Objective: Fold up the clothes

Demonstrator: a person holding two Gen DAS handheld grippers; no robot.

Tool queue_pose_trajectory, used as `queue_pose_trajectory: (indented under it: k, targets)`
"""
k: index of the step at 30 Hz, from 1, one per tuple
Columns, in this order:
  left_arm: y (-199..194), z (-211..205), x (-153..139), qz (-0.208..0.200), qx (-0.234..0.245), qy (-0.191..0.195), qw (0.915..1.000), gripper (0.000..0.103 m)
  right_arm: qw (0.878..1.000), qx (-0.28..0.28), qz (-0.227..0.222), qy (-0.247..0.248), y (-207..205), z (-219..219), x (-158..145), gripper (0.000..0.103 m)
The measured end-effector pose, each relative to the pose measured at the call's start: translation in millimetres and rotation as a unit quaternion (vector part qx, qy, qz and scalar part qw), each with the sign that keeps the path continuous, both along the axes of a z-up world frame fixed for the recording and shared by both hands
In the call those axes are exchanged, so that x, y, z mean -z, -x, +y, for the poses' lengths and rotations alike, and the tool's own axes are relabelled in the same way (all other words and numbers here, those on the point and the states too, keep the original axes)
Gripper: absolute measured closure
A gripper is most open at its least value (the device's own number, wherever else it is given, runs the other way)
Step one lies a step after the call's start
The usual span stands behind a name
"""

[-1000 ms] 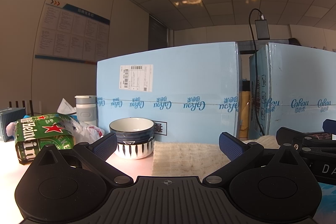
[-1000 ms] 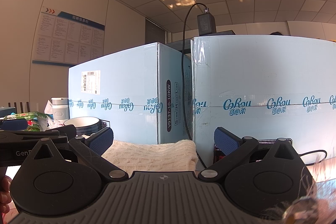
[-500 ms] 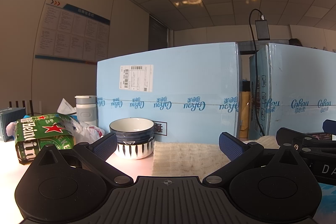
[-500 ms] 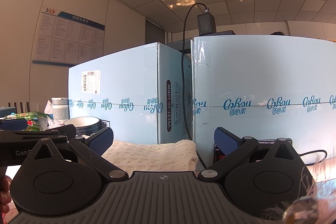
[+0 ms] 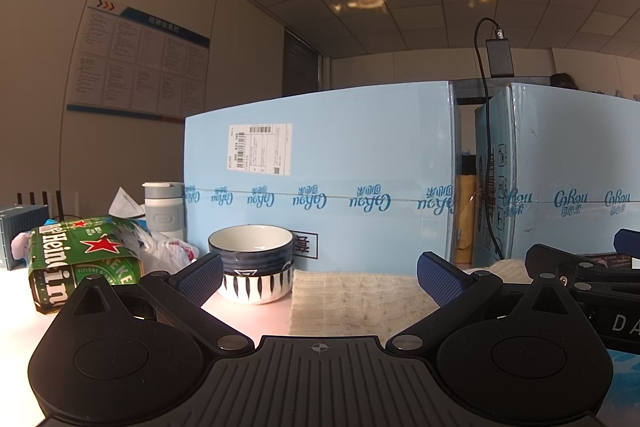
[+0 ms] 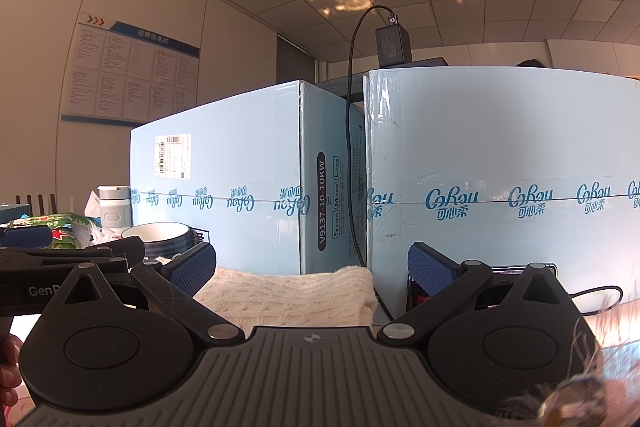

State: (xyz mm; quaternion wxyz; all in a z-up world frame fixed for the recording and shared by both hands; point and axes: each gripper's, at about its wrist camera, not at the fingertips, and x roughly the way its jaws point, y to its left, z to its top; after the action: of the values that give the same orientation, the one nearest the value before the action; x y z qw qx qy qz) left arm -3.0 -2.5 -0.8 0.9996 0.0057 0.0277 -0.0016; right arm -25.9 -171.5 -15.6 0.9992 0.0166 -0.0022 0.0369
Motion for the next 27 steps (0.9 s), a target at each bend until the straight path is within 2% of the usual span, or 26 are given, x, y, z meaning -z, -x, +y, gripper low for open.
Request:
queue_pose_trajectory:
  k: [13, 19, 27]
  targets:
    - [1.3, 2.2, -0.2, -0.008, -0.003, 0.008, 0.9999, 0.000, 1.000, 0.000, 0.000, 0.001, 1.2, 0.4, 1.9, 0.000]
    - [8.2, 8.3, -2.7, -0.044, 0.001, 0.032, 0.9985, 0.000, 1.000, 0.005, 0.001, 0.002, 1.0, 1.4, 0.8, 0.000]
    - [8.7, 14.5, -4.2, -0.045, 0.015, 0.054, 0.9974, 0.000, 1.000, 0.026, -0.004, 0.003, 3.6, 1.9, 0.7, 0.000]
